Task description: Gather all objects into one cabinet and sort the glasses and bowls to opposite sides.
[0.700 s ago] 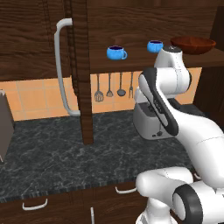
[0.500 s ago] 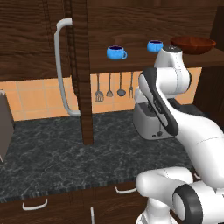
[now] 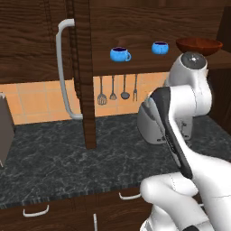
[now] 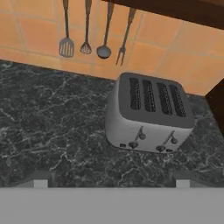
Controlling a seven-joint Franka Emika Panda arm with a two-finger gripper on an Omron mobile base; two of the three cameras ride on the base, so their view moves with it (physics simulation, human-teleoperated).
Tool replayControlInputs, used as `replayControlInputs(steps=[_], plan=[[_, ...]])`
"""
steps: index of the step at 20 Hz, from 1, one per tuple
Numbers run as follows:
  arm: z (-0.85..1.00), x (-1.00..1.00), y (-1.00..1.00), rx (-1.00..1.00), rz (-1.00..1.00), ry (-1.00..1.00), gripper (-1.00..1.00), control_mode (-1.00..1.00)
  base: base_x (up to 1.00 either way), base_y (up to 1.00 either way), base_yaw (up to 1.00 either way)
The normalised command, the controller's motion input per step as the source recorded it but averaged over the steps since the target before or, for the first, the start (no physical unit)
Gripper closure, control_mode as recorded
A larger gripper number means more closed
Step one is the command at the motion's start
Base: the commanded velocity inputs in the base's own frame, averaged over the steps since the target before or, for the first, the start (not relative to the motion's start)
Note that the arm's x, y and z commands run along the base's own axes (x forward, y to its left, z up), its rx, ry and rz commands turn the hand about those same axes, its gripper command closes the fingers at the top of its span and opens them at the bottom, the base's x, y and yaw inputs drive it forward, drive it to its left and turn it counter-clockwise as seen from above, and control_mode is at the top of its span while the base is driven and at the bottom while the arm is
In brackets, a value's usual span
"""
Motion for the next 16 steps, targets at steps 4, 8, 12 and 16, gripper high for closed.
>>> replayControlInputs(steps=[4,8,12,16], plan=[[0.6,-1.0,-0.05,-0.11,0.0,-0.64,-1.0,-1.0,0.0,0.0,0.0],[0.55,-1.0,-0.28,0.0,0.13,-0.38,-1.0,-1.0,0.0,0.0,0.0],[0.45,-0.77,-0.4,0.15,0.13,-0.17,-1.0,-1.0,0.0,0.0,0.0],[0.04,-0.21,-0.43,0.36,0.11,0.0,-1.0,-1.0,0.0,0.0,0.0]])
